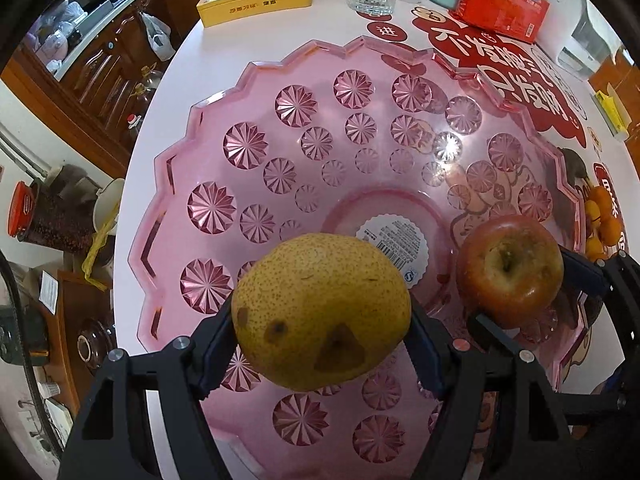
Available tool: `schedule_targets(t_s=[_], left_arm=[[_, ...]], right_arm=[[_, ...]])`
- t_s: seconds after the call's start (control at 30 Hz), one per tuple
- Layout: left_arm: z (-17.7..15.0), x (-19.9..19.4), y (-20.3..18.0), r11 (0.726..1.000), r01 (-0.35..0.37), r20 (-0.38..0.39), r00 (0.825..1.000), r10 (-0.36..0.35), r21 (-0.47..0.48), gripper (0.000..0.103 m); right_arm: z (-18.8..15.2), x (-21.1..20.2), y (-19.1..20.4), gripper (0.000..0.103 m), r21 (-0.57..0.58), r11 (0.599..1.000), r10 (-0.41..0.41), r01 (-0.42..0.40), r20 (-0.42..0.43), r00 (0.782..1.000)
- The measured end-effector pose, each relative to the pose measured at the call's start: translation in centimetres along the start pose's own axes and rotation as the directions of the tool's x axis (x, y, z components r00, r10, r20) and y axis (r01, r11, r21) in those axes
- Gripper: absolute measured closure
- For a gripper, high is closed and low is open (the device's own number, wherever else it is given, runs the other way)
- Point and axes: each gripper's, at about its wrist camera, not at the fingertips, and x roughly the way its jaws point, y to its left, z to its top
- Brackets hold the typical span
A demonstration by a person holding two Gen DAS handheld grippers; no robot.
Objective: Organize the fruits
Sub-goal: 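Lower and open the left tool while the right tool releases the apple into the bowl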
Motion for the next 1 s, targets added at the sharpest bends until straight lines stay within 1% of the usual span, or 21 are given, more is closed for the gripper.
schedule_targets(t_s=[0.2, 0.23, 0.27, 0.3, 0.33, 0.43, 0.47, 0.6, 0.87, 1.0], left_arm=[[0.0, 0.1, -0.1, 1.0, -0.011, -0.011, 1.0, 0.011, 0.01, 0.029], [0.0, 0.1, -0.2, 1.0, -0.008, -0.016, 1.0, 0.008, 0.012, 0.027], [-0.1, 0.0, -0.1, 1.0, 0.002, -0.019, 1.0, -0.002, 0.009, 0.022], [-0.1, -0.2, -0.1, 1.0, 0.01, -0.016, 1.0, -0.01, 0.006, 0.01], [-0.1, -0.6, 0.0, 1.0, 0.022, -0.008, 1.0, -0.022, 0.001, 0.003], [-0.1, -1.3, 0.0, 0.999, 0.032, 0.007, 0.999, -0.032, 0.002, 0.003], [-0.1, -1.4, 0.1, 0.999, 0.037, 0.004, 0.999, -0.037, 0.0, 0.002], [-0.4, -1.7, 0.5, 0.999, 0.039, -0.002, 0.999, -0.039, -0.017, 0.002], [-1.7, -3.7, 1.6, 0.998, 0.053, 0.024, 0.998, -0.053, -0.038, 0.002], [-2.4, -5.1, 1.5, 0.998, 0.053, 0.055, 0.997, -0.051, -0.038, 0.002]], right_arm=[[-0.2, 0.0, 0.3, 0.032, -0.019, 1.0, -0.007, 0.007, -0.001, 1.0], [-0.2, 0.0, 0.4, 0.032, -0.027, 1.0, -0.009, 0.009, -0.001, 1.0], [-0.2, 0.0, 0.5, 0.032, -0.033, 0.999, -0.011, 0.011, -0.001, 1.0], [-0.2, -0.1, 0.5, 0.032, -0.038, 0.999, -0.01, 0.01, -0.001, 1.0], [-0.3, -0.1, 0.5, 0.032, -0.038, 0.999, -0.006, 0.006, 0.0, 1.0], [-0.3, -0.8, 0.4, 0.032, -0.032, 0.999, 0.013, -0.012, 0.028, 1.0], [-0.3, -1.2, 0.5, 0.032, -0.039, 0.999, 0.011, -0.009, 0.044, 0.999], [-0.2, -1.8, 0.8, 0.032, -0.075, 0.997, -0.016, 0.021, 0.064, 0.998], [-0.4, -3.4, 0.6, 0.032, -0.056, 0.998, -0.01, 0.016, 0.097, 0.995], [-0.7, -4.5, 0.2, 0.032, -0.037, 0.999, -0.022, 0.027, 0.118, 0.993]])
